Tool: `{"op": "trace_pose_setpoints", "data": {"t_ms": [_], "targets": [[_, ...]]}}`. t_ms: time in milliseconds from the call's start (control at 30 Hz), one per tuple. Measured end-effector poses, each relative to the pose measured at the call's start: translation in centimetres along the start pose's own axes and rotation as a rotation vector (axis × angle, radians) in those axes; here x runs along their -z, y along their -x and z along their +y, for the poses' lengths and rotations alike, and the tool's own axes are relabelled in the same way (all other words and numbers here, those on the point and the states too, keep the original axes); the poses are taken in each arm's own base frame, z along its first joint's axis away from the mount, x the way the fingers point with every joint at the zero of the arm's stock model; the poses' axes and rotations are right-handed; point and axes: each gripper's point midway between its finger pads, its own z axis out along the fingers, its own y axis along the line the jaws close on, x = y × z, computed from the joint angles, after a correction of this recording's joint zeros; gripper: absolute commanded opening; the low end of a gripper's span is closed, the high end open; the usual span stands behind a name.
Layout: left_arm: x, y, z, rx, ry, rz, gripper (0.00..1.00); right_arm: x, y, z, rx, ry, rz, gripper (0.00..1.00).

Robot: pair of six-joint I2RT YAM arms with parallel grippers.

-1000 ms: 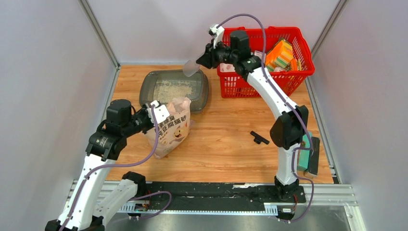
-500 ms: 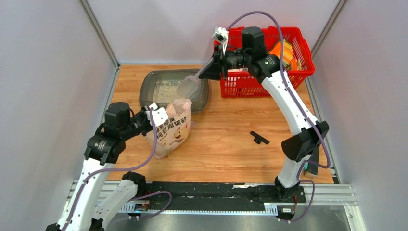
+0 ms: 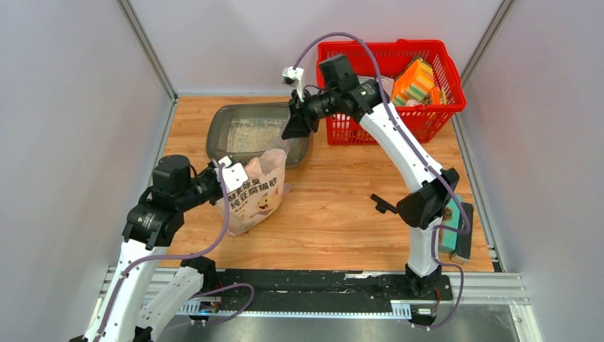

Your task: Fill the litter box with clean litter

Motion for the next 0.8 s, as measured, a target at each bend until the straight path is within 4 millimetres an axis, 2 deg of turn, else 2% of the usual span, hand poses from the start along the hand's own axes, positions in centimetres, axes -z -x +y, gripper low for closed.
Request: {"op": "trace_pose_setpoints", "data": {"t_ms": [167, 300, 367, 400, 433, 800], "targets": [[-0.1, 0.3, -0.4, 0.026, -0.015, -0.014, 0.0, -1.9, -1.0, -0.1, -0.038, -0.113, 0.078, 0.01], [-0.4, 0.9, -1.1, 0.024, -0.046, -0.037, 0.0, -2.8, -3.3, 0.1, -0.129, -0.169, 0.133, 0.01], [-0.7, 1.1, -1.3, 0.02, -0.059, -0.046, 0.0, -3.2, -4.3, -0.1, -0.183, -0.193, 0.15, 0.12], [-0.8, 1.2, -1.3, 0.019, -0.063, -0.048, 0.0, -3.3, -4.7, -0.2, -0.208, -0.204, 0.157, 0.14], [-0.9, 1.3, -1.3, 0.017, -0.067, -0.05, 0.0, -3.4, -5.1, -0.4, -0.233, -0.215, 0.162, 0.0], [-2.4, 2.0, -0.8, 0.012, -0.069, -0.064, 0.0, -3.0, -6.3, -1.8, -0.408, -0.377, 0.183, 0.0]]}}
